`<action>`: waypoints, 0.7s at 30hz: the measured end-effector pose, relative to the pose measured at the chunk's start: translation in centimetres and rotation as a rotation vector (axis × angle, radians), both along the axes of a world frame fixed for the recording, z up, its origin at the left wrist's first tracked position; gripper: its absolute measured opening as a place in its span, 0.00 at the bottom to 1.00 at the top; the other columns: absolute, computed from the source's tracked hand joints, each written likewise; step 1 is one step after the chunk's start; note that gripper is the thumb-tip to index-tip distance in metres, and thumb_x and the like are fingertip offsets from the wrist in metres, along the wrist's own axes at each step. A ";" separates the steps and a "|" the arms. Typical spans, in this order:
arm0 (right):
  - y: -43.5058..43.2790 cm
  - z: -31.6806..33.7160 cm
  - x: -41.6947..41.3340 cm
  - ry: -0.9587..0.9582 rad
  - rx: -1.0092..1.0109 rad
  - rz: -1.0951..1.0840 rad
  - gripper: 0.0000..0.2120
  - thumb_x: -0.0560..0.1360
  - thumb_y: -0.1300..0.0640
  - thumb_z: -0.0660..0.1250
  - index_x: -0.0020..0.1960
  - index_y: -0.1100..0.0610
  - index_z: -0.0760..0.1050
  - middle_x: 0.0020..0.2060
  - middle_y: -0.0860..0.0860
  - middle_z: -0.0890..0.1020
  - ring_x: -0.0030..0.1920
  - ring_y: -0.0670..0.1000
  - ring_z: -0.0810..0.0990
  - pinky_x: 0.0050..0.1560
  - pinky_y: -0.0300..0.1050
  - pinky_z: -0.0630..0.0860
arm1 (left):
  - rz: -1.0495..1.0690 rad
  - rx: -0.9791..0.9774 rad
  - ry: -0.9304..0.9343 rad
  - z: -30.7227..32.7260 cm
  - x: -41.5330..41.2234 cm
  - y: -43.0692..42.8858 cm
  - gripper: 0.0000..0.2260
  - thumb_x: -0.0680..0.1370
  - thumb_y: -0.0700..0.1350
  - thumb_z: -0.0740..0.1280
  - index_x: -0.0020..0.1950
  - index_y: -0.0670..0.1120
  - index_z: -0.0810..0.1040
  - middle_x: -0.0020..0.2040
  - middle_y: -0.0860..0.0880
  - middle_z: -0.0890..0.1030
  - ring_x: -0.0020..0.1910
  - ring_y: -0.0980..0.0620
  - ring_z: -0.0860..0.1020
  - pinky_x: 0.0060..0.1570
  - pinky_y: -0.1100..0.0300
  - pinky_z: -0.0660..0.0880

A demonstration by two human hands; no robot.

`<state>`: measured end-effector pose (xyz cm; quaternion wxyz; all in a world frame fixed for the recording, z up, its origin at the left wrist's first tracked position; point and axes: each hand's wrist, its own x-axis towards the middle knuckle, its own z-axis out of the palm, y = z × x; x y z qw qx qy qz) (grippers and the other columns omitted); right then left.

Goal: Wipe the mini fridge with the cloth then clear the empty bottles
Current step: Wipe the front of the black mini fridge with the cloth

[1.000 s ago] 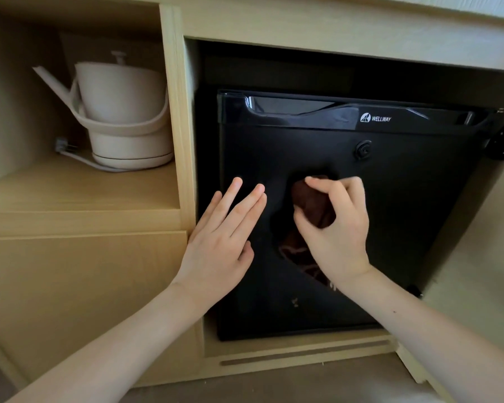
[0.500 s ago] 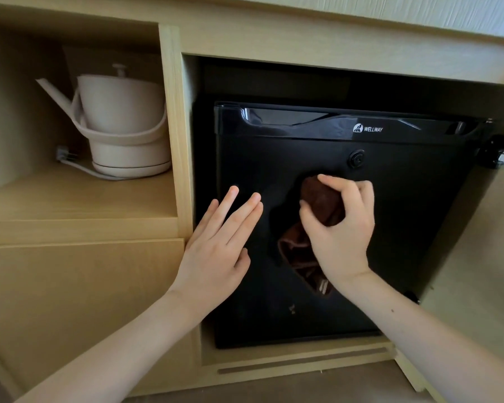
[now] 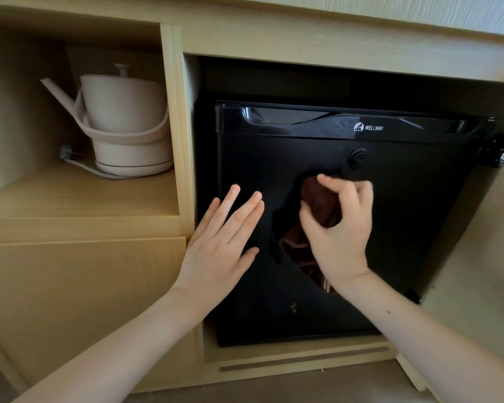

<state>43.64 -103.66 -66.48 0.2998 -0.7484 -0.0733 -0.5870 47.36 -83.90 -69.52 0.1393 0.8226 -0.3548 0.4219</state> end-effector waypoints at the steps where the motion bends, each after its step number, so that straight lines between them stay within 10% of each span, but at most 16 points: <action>1: 0.2 -1.2 -0.1 0.037 -0.051 0.018 0.22 0.68 0.67 0.76 0.61 0.59 0.78 0.51 0.48 0.68 0.52 0.37 0.71 0.58 0.28 0.67 | 0.004 0.001 -0.005 0.0 0.0 0.0 0.36 0.75 0.45 0.74 0.79 0.46 0.60 0.79 0.50 0.63 0.81 0.47 0.53 0.80 0.52 0.47; 6: -0.1 -5.7 -1.2 0.248 -0.324 0.092 0.23 0.67 0.68 0.78 0.60 0.60 0.79 0.50 0.49 0.71 0.49 0.44 0.73 0.55 0.32 0.73 | 0.007 -0.004 -0.027 -0.2 0.2 0.0 0.36 0.75 0.45 0.74 0.79 0.46 0.60 0.79 0.50 0.63 0.81 0.47 0.53 0.80 0.51 0.48; 21: -0.8 1.4 0.0 -0.070 0.087 -0.064 0.19 0.69 0.65 0.77 0.59 0.62 0.76 0.52 0.53 0.70 0.54 0.30 0.69 0.56 0.24 0.65 | -0.134 -0.515 0.180 0.3 -0.5 -1.0 0.39 0.75 0.41 0.73 0.81 0.47 0.56 0.81 0.53 0.57 0.80 0.55 0.55 0.77 0.60 0.55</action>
